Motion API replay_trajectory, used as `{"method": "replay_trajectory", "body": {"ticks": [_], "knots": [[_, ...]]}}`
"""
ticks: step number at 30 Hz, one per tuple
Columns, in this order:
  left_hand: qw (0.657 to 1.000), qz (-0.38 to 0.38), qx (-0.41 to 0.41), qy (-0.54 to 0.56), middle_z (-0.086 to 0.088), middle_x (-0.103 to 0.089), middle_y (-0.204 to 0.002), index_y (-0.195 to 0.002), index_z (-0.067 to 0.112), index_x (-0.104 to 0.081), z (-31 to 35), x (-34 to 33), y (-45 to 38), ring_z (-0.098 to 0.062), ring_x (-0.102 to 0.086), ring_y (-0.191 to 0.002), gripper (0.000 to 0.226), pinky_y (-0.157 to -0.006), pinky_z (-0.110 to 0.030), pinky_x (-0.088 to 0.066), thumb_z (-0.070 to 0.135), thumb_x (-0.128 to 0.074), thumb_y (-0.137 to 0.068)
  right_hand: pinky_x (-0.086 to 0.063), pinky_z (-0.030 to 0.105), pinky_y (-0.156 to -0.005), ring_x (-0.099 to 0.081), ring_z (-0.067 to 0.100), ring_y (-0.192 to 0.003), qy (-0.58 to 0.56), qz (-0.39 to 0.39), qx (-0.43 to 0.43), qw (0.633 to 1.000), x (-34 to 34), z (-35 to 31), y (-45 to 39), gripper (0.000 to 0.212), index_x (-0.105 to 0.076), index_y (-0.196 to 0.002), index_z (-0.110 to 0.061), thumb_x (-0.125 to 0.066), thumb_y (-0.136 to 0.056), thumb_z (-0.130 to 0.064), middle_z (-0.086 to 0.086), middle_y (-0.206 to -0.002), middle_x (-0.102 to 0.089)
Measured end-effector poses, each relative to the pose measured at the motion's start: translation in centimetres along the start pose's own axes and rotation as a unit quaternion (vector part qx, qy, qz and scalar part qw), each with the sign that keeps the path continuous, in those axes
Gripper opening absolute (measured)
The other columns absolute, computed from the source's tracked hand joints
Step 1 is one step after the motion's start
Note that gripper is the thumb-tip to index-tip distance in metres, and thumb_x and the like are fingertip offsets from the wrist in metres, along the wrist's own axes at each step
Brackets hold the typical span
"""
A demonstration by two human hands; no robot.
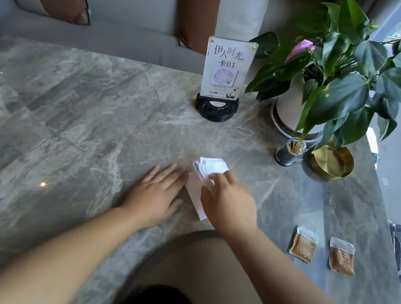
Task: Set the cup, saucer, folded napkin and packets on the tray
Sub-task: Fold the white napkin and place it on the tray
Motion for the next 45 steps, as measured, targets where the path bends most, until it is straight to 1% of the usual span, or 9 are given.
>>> {"method": "replay_trajectory", "body": {"ticks": [6, 12, 18, 24, 30, 34, 38, 42, 45], "knots": [[0.999, 0.026, -0.006, 0.036, -0.012, -0.044, -0.146, -0.135, 0.005, -0.048, -0.3, 0.8, 0.2, -0.028, -0.034, -0.139, 0.049, -0.114, -0.048, -0.022, 0.023, -0.054, -0.090, -0.025, 0.027, -0.045, -0.058, 0.032, -0.055, 0.040, -0.019, 0.006, 0.999, -3.5, -1.0, 1.4, 0.014, -0.061, -0.080, -0.013, -0.063, -0.080, -0.027, 0.006, -0.078, -0.057], [0.984, 0.120, 0.069, 0.111, -0.020, -0.048, -0.141, -0.133, -0.004, -0.048, -2.9, 3.9, 0.2, -0.033, -0.042, -0.133, 0.047, -0.111, -0.043, -0.033, -0.003, -0.050, -0.085, -0.021, 0.023, -0.043, -0.046, 0.024, -0.039, 0.111, -0.030, 0.042, 0.993, -4.5, -1.7, 2.0, 0.026, -0.058, -0.071, -0.014, -0.079, -0.059, -0.022, 0.002, -0.063, -0.051], [0.998, 0.021, -0.055, 0.008, 0.004, -0.014, -0.159, -0.148, 0.021, -0.024, 1.9, 3.4, -5.1, -0.018, -0.009, -0.146, 0.058, -0.117, -0.036, -0.011, 0.019, -0.042, -0.093, -0.042, 0.033, -0.058, -0.054, 0.026, -0.063, 0.166, -0.068, 0.115, 0.977, -4.7, -1.5, 2.4, 0.037, -0.067, -0.099, -0.024, -0.075, -0.063, -0.018, 0.001, -0.077, -0.056], [0.986, -0.089, -0.110, -0.093, 0.005, -0.001, -0.161, -0.150, 0.024, -0.008, 2.7, -0.4, -6.5, -0.017, 0.006, -0.146, 0.058, -0.118, -0.045, 0.002, 0.045, -0.026, -0.099, -0.036, 0.038, -0.090, -0.048, 0.026, -0.097, 0.188, -0.172, 0.135, 0.957, -4.0, 1.3, 2.0, 0.041, -0.052, -0.126, -0.037, -0.048, -0.088, -0.022, 0.000, -0.107, -0.049], [0.988, -0.048, -0.093, -0.112, -0.003, -0.006, -0.161, -0.150, 0.016, -0.012, 2.6, -0.4, -5.4, -0.020, 0.001, -0.147, 0.062, -0.117, -0.047, 0.003, 0.048, -0.024, -0.098, -0.041, 0.040, -0.092, -0.053, 0.030, -0.111, 0.099, -0.058, 0.106, 0.988, -1.5, 2.7, 0.3, 0.034, -0.062, -0.118, -0.019, -0.050, -0.092, -0.036, 0.005, -0.124, -0.058], [0.992, -0.033, -0.079, -0.094, -0.003, -0.008, -0.160, -0.150, 0.014, -0.014, 2.6, -0.7, -3.6, -0.019, -0.002, -0.147, 0.065, -0.118, -0.046, 0.000, 0.049, -0.023, -0.096, -0.014, 0.048, -0.115, -0.014, 0.026, -0.146, 0.142, -0.158, 0.106, 0.971, -4.8, 3.8, 0.1, 0.058, -0.022, -0.149, -0.014, -0.029, -0.098, -0.039, 0.005, -0.160, -0.017], [0.993, -0.073, -0.061, -0.066, 0.000, 0.008, -0.160, -0.150, 0.017, -0.002, 2.0, -1.8, -2.8, -0.015, 0.013, -0.145, 0.066, -0.117, -0.046, 0.007, 0.051, -0.017, -0.096, -0.012, 0.048, -0.115, -0.009, 0.025, -0.147, 0.153, -0.172, 0.127, 0.965, -5.4, 4.3, 0.2, 0.059, -0.018, -0.151, -0.015, -0.027, -0.098, -0.041, 0.003, -0.161, -0.012], [0.994, -0.080, -0.058, -0.050, 0.001, 0.016, -0.158, -0.150, 0.017, 0.003, 2.1, -2.0, -2.6, -0.013, 0.021, -0.143, 0.066, -0.116, -0.047, 0.011, 0.051, -0.012, -0.095, -0.032, 0.044, -0.109, -0.034, 0.030, -0.137, -0.034, -0.118, -0.036, 0.992, -3.2, 5.7, -1.2, 0.057, -0.033, -0.143, -0.012, -0.050, -0.092, -0.031, 0.009, -0.155, -0.027], [0.993, -0.088, -0.055, -0.047, 0.003, 0.020, -0.156, -0.150, 0.018, 0.004, 2.1, -2.2, -2.5, -0.012, 0.024, -0.141, 0.067, -0.115, -0.046, 0.013, 0.051, -0.009, -0.094, -0.047, 0.040, -0.089, -0.055, 0.034, -0.113, -0.149, -0.088, -0.229, 0.958, -2.3, 7.4, -1.8, 0.048, -0.041, -0.132, -0.007, -0.051, -0.089, -0.026, 0.014, -0.131, -0.054]]}}
Point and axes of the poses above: each hand's wrist, its own y-axis away from the middle knuckle, its own x-axis out of the back of the hand, z = x × y, the point moved 9 cm from there along -y, towards the middle knuckle
